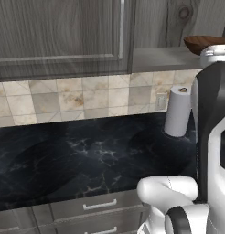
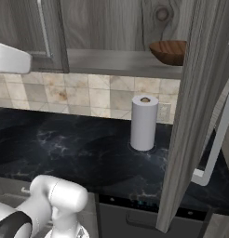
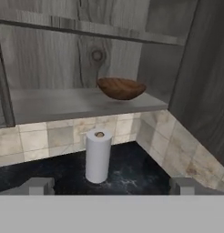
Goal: Move the bowls from the cabinet to the plates on the dining table.
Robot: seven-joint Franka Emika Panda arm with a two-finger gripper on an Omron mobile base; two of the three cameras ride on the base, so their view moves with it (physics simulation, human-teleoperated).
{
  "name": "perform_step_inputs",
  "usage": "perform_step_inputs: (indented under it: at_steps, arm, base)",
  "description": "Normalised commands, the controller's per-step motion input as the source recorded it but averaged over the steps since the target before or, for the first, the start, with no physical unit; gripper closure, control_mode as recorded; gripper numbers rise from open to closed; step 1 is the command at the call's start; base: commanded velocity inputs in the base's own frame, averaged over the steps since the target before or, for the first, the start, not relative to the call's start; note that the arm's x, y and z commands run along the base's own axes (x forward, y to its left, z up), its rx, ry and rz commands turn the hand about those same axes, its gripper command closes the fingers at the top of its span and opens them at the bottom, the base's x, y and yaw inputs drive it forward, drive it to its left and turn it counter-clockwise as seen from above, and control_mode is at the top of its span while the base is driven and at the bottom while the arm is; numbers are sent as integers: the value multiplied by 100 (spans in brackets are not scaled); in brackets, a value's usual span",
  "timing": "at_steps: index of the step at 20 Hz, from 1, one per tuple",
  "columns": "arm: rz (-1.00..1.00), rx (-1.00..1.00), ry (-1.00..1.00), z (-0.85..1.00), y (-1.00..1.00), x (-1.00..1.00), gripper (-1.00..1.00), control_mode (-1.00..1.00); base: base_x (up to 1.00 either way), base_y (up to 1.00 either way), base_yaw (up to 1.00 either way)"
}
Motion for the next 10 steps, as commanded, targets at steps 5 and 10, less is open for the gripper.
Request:
perform_step_inputs:
  at_steps: [5, 10]
  arm:
    - [1, 23, 4, -8, 49, -3, -100, -100]
    - [5, 16, -4, -7, 22, 2, -100, -100]
  base:
    - [0, 0, 0]
    - [0, 0, 0]
